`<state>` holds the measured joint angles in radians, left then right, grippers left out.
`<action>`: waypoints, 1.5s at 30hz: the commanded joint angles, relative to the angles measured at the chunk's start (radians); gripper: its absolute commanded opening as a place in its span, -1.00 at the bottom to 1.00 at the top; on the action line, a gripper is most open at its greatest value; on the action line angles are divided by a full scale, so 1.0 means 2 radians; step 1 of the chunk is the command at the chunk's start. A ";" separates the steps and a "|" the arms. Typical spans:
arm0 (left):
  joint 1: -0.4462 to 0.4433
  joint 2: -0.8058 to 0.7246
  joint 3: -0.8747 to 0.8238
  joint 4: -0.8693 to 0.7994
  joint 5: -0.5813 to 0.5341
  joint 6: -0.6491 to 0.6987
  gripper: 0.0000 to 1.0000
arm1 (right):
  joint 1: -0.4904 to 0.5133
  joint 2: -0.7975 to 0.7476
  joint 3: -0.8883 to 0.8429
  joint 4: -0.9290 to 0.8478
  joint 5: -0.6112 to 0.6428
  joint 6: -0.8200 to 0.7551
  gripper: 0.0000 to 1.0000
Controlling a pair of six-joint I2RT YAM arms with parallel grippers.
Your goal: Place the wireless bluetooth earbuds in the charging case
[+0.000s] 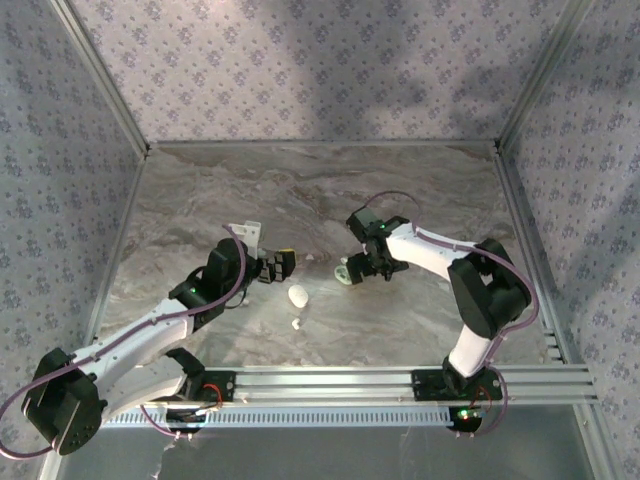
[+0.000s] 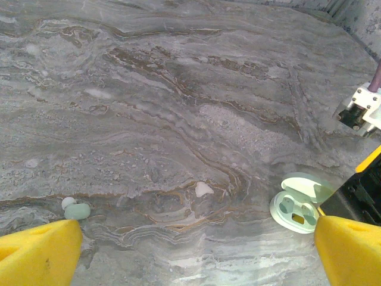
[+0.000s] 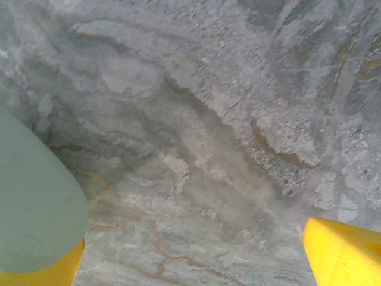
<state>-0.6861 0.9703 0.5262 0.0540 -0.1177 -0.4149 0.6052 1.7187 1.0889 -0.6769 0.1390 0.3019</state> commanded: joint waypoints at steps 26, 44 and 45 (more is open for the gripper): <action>0.140 0.064 0.015 -0.009 0.090 -0.061 0.99 | -0.002 -0.220 -0.068 0.024 -0.128 0.033 1.00; 0.250 0.242 0.149 -0.133 0.221 -0.069 0.72 | -0.093 -0.334 -0.148 0.076 -0.176 0.060 1.00; 0.249 0.250 0.159 -0.143 0.215 -0.066 0.64 | -0.096 -0.334 -0.148 0.075 -0.176 0.056 1.00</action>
<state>-0.1898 1.4357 0.7822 -0.1314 0.3145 -0.5644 0.4290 1.0691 0.8001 -0.5346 -0.2035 0.4141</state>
